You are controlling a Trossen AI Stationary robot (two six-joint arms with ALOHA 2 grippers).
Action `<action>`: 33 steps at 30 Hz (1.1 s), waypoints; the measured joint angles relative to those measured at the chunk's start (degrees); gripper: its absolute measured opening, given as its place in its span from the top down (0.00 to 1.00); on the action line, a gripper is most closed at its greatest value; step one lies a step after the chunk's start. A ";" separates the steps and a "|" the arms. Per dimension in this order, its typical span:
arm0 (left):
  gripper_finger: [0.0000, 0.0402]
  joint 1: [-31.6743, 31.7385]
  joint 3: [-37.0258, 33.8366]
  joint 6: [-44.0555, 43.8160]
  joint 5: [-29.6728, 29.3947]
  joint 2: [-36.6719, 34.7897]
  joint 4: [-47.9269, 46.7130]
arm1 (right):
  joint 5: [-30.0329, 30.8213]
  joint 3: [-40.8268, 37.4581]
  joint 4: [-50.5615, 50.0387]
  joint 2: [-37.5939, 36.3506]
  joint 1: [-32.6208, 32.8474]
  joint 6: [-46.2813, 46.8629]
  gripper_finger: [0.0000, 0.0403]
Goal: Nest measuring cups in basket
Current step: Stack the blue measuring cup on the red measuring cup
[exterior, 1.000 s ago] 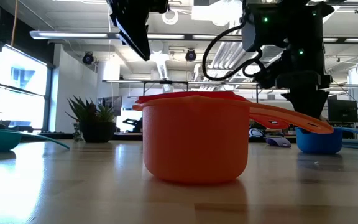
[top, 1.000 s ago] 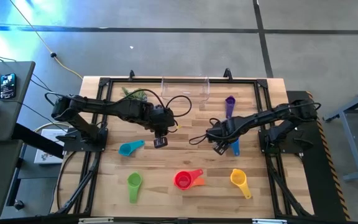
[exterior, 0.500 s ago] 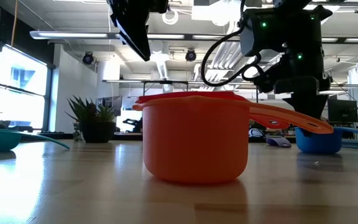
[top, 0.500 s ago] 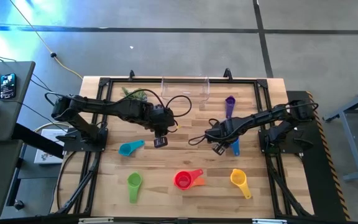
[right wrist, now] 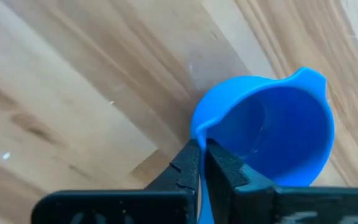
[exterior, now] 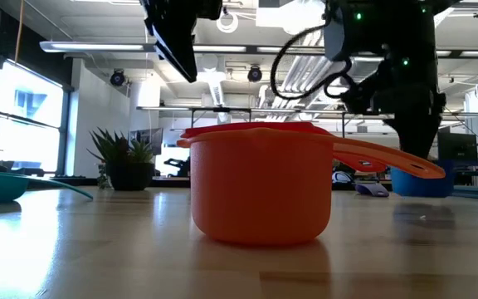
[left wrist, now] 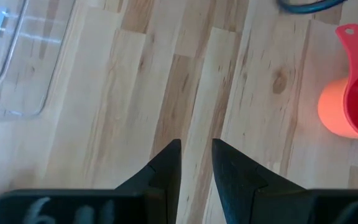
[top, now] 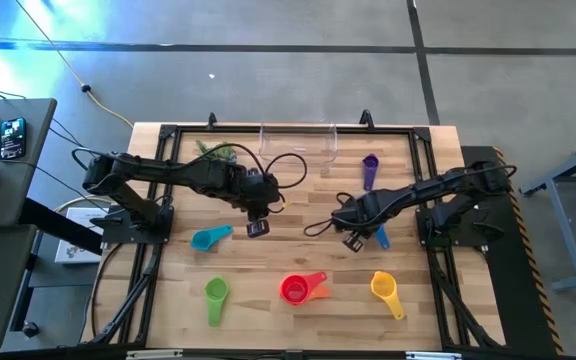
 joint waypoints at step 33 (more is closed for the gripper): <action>0.81 -2.66 0.00 -2.51 4.60 -0.20 -8.32 | 5.74 26.63 8.36 0.18 15.57 -27.22 1.00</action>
